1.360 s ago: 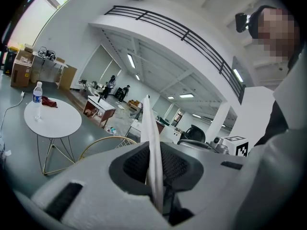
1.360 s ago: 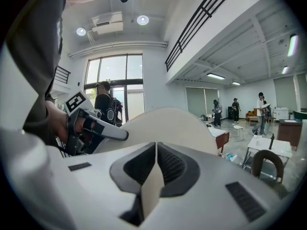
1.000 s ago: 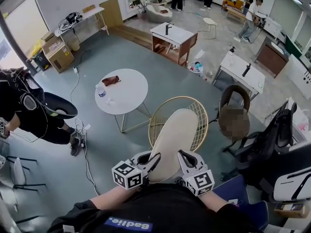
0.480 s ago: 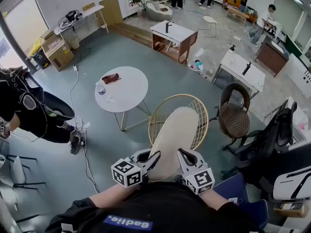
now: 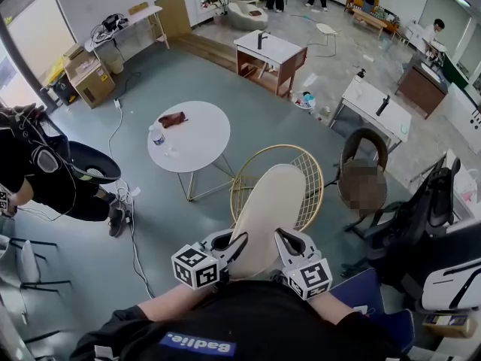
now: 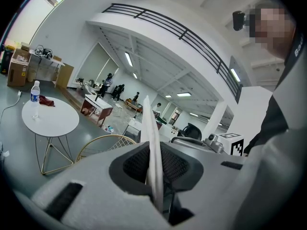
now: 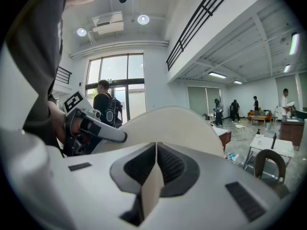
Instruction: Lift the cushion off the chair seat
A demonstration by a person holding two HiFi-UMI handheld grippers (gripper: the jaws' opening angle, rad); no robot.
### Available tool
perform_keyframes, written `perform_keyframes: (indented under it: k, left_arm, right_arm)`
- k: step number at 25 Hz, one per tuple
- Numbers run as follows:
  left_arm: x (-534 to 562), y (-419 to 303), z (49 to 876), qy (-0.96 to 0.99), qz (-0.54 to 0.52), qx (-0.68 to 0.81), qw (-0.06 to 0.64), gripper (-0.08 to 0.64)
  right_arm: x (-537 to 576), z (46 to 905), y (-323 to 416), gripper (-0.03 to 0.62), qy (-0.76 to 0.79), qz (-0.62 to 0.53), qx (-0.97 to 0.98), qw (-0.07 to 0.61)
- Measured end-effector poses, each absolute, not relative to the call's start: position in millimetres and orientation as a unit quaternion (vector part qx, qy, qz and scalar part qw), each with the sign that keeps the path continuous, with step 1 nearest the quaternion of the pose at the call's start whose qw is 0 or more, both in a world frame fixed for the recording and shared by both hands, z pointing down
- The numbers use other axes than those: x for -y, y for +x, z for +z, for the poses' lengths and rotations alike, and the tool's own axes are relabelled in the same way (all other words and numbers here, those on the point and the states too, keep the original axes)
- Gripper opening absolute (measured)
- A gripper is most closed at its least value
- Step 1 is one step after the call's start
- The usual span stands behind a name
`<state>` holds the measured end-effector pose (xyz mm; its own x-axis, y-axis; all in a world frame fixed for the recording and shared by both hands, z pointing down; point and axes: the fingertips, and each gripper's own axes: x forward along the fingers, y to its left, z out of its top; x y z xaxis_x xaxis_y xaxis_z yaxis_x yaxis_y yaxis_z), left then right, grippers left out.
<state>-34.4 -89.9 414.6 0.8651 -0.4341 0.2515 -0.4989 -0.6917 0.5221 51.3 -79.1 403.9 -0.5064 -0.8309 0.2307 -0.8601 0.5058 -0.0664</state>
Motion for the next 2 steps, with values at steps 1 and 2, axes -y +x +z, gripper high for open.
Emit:
perform_keyframes:
  k: [1,2]
  left_arm:
    - [90.4,-35.0,414.9,0.918,0.054,0.254,0.3,0.06]
    - [90.8,-35.6,415.3,0.918,0.054,0.254,0.3,0.06]
  right_arm:
    - [79.6,404.3,50.8,0.034,0.49,0.087,0.863,0.085]
    - [80.2,404.7,50.3,0.034,0.49,0.087,0.863,0.085]
